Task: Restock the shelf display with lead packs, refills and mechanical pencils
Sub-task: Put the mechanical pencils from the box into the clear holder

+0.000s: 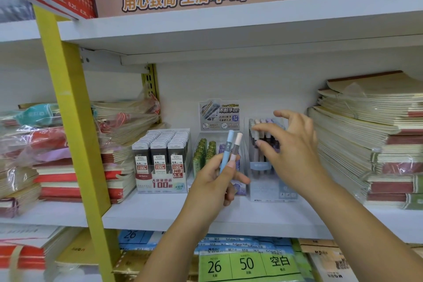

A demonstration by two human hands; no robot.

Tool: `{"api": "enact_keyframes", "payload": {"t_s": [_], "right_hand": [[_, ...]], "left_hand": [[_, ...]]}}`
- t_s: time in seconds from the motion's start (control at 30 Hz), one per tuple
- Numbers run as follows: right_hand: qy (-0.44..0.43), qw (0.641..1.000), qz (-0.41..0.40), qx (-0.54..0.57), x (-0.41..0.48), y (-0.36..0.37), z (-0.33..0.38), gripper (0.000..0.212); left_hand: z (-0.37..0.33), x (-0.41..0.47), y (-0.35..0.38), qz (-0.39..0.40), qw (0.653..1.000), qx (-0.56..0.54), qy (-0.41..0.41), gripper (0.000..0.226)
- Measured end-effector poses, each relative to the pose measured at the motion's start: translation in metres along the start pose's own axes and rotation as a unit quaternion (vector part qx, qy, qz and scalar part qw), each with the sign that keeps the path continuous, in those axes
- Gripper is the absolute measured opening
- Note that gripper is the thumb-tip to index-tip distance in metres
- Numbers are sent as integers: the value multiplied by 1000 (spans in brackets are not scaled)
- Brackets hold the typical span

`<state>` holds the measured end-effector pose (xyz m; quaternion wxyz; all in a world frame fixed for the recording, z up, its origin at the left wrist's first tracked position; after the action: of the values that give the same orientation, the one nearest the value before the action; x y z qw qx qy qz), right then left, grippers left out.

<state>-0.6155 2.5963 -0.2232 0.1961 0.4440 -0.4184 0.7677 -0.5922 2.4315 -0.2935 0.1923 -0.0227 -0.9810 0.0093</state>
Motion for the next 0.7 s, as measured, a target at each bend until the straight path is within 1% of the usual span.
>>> {"api": "enact_keyframes", "payload": {"t_s": [0.1, 0.13, 0.17, 0.2, 0.23, 0.27, 0.3, 0.33, 0.4, 0.47, 0.53, 0.6, 0.63, 0.7], "right_hand": [[-29, 998, -35, 41, 0, -14, 5, 21], [-30, 996, -36, 76, 0, -20, 9, 19], [-14, 991, -16, 132, -1, -23, 12, 18], [15, 978, 21, 208, -2, -23, 15, 17], [41, 956, 63, 284, -4, -20, 19, 17], [53, 935, 94, 338, -5, -18, 24, 19], [52, 923, 111, 364, -7, -17, 28, 21], [54, 918, 115, 376, -8, -16, 29, 23], [71, 909, 88, 401, -7, -22, 25, 23], [84, 899, 19, 430, -2, -36, 14, 23], [77, 898, -56, 430, 4, -56, 3, 23], [54, 907, -95, 407, 7, -70, -3, 22], [45, 915, -95, 388, 7, -73, -4, 22], [35, 935, -69, 345, 6, -67, -5, 22]], "left_hand": [[-4, -2, 3, 16, 1000, -5, 6, 20], [-5, -3, 5, 23, 1000, -6, 9, 19], [-8, -4, 7, 30, 999, -7, 12, 19], [-10, -5, 10, 36, 999, -6, 16, 19], [-12, -6, 12, 42, 999, -4, 20, 19], [-14, -7, 15, 48, 999, -2, 24, 19], [-15, -7, 18, 54, 998, -2, 27, 19], [-15, -7, 21, 60, 998, -2, 28, 19], [-14, -7, 25, 62, 998, -6, 24, 21], [-11, -6, 24, 47, 999, 3, 22, 24], [-7, -5, 19, 20, 999, 33, 23, 27], [-2, -4, 13, -5, 998, 54, 18, 28], [1, -4, 11, -13, 998, 60, 13, 28], [6, -2, 9, -18, 998, 65, 1, 29]]}}
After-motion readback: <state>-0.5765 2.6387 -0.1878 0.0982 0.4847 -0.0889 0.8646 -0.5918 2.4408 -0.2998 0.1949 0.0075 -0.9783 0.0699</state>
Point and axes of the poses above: each hand's wrist, its own x-axis towards the middle knuckle, its own y-axis out of the palm, z = x × y, the point moved 6 cm from there along x, towards the middle knuckle, and after that the axes turned 1 degree about x, right-handed, at the moved point
